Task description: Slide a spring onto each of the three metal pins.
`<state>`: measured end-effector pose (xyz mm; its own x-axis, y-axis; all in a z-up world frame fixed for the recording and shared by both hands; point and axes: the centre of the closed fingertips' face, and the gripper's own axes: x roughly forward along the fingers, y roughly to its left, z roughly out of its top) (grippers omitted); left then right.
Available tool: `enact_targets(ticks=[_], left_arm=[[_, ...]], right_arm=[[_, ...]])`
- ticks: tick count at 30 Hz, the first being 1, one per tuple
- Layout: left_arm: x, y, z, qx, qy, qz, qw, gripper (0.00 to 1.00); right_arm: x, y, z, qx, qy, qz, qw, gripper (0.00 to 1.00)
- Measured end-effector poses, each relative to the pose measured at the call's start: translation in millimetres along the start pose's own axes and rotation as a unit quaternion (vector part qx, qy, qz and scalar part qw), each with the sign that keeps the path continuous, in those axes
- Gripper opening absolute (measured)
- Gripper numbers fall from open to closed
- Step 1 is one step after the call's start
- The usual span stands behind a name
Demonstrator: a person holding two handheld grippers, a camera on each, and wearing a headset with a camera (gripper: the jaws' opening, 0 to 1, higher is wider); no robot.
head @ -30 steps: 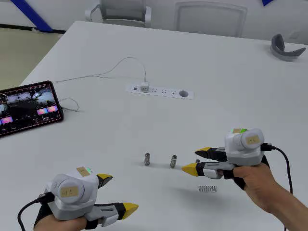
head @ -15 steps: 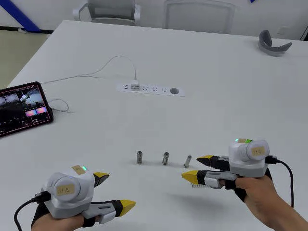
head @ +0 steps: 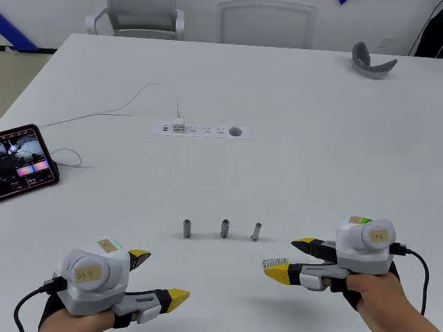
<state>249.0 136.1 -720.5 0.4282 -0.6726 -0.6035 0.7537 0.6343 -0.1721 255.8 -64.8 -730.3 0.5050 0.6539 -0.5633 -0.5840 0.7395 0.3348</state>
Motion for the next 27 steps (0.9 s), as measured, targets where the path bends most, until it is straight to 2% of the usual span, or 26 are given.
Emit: enact_targets(ticks=[13, 27], left_arm=[[9.5, -4.7, -0.6, 0.004, 0.009, -0.009, 0.9999, 0.69], [28.5, -23.1, 7.7, 0.019, 0.013, -0.028, 0.9993, 0.69]], right_arm=[[-21.8, -3.6, -23.9, 0.012, 0.008, -0.013, 0.9998, 0.75], [-37.5, -8.0, -41.7, 0.012, 0.021, -0.021, 0.9995, 0.77]])
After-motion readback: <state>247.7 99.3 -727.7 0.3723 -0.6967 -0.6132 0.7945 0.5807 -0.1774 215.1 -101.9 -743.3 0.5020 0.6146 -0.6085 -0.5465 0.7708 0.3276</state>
